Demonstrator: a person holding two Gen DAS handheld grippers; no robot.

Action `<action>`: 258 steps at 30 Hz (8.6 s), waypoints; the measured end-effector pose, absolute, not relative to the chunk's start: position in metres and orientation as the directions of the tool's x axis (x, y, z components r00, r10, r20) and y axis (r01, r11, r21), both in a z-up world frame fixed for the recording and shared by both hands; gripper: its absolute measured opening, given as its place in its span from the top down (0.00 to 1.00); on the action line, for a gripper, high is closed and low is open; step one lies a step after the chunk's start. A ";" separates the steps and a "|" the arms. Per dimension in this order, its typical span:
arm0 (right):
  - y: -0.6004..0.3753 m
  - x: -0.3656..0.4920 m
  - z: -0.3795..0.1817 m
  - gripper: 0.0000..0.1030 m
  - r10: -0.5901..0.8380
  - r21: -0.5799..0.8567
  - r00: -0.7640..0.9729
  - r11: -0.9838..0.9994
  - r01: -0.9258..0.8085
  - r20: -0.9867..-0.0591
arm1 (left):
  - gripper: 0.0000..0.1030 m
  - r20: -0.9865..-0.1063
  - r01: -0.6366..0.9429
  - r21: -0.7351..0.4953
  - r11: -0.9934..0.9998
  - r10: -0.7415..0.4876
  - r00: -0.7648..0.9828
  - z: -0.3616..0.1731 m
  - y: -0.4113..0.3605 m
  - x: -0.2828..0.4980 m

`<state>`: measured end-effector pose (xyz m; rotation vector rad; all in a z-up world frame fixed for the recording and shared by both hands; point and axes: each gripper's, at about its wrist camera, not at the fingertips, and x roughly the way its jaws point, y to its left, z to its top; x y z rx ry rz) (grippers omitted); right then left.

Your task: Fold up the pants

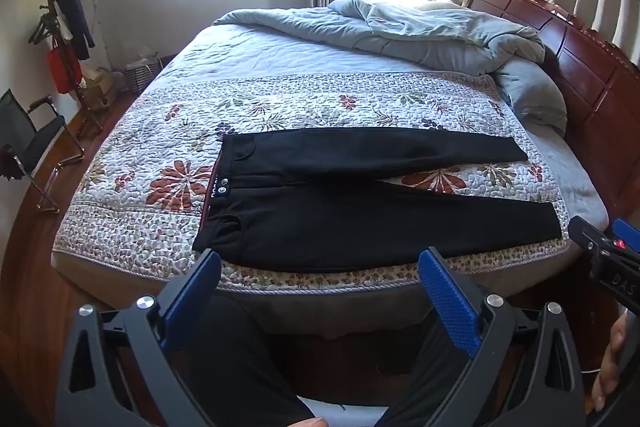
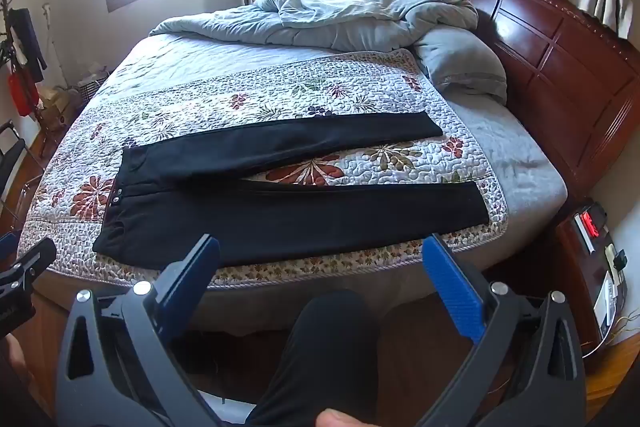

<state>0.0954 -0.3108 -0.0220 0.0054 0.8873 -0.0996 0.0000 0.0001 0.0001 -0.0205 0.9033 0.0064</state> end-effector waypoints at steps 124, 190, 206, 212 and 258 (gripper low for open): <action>-0.329 0.141 -0.038 0.02 -0.051 -0.100 0.770 0.995 -0.017 -0.636 | 0.04 -0.787 0.096 -0.169 0.981 -0.193 0.586 -0.061 0.033 0.077; -0.717 0.620 -0.316 0.81 0.435 0.435 0.142 0.900 -0.031 -0.889 | 0.77 -0.941 -0.065 -0.285 0.956 -0.266 0.211 -0.300 0.267 0.466; -0.718 0.541 -0.221 0.86 0.267 0.265 0.407 0.962 -0.061 -0.874 | 0.87 -0.824 0.007 -0.339 0.941 -0.301 0.481 -0.173 0.244 0.398; -0.709 0.437 -0.208 0.86 0.105 0.107 0.578 0.994 -0.031 -0.809 | 0.87 -0.763 0.086 -0.345 0.935 -0.332 0.555 -0.135 0.232 0.331; -0.695 0.140 -0.295 0.26 0.413 0.857 0.763 0.365 0.363 -0.498 | 0.04 -0.804 -0.414 -0.577 0.704 -0.401 0.439 -0.275 0.295 0.103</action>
